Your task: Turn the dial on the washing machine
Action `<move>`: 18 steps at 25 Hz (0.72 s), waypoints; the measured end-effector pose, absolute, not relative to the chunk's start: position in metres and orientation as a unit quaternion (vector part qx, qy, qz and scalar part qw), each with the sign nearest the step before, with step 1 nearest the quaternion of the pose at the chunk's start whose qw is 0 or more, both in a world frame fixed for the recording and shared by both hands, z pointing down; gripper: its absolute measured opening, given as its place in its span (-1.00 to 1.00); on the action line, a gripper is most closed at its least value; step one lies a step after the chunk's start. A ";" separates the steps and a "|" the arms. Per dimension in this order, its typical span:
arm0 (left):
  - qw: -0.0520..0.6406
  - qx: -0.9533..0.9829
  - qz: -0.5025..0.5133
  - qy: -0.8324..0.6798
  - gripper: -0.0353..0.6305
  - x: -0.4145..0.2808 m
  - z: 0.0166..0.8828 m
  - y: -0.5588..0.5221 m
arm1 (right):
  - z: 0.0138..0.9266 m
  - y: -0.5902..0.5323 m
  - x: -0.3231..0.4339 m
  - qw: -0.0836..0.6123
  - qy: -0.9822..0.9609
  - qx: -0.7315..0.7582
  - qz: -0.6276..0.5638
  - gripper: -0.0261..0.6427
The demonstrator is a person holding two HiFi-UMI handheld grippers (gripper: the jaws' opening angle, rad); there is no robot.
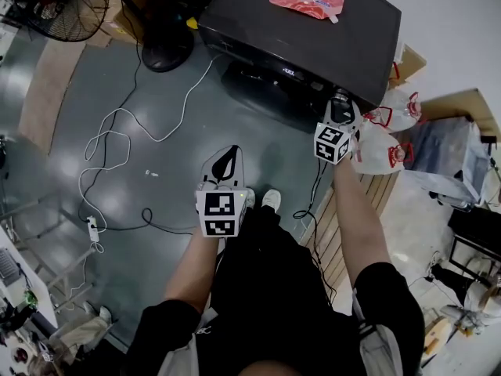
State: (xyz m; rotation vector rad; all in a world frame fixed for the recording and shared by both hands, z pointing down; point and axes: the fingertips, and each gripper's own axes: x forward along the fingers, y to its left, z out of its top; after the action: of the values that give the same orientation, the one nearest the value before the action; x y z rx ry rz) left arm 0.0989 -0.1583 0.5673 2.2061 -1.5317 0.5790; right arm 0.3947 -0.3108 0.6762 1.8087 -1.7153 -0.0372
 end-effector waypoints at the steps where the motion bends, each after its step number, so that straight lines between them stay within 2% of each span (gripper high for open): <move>1: 0.196 0.787 0.207 -0.547 -0.87 0.099 0.566 -0.159 | 0.675 -0.311 0.396 0.304 -0.655 0.692 0.003 -0.22; 12: 0.195 0.786 0.209 -0.549 -0.87 0.101 0.561 -0.163 | 0.673 -0.309 0.397 0.267 -0.660 0.702 0.027 -0.21; 18: 0.193 0.787 0.212 -0.547 -0.87 0.106 0.562 -0.165 | 0.676 -0.312 0.399 0.214 -0.669 0.710 0.058 -0.22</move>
State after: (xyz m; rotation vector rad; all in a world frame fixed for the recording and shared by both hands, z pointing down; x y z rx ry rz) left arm 0.1058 -0.1651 0.5621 2.2068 -1.5337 0.5940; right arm 0.3994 -0.3117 0.6760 1.9691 -1.8553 0.1606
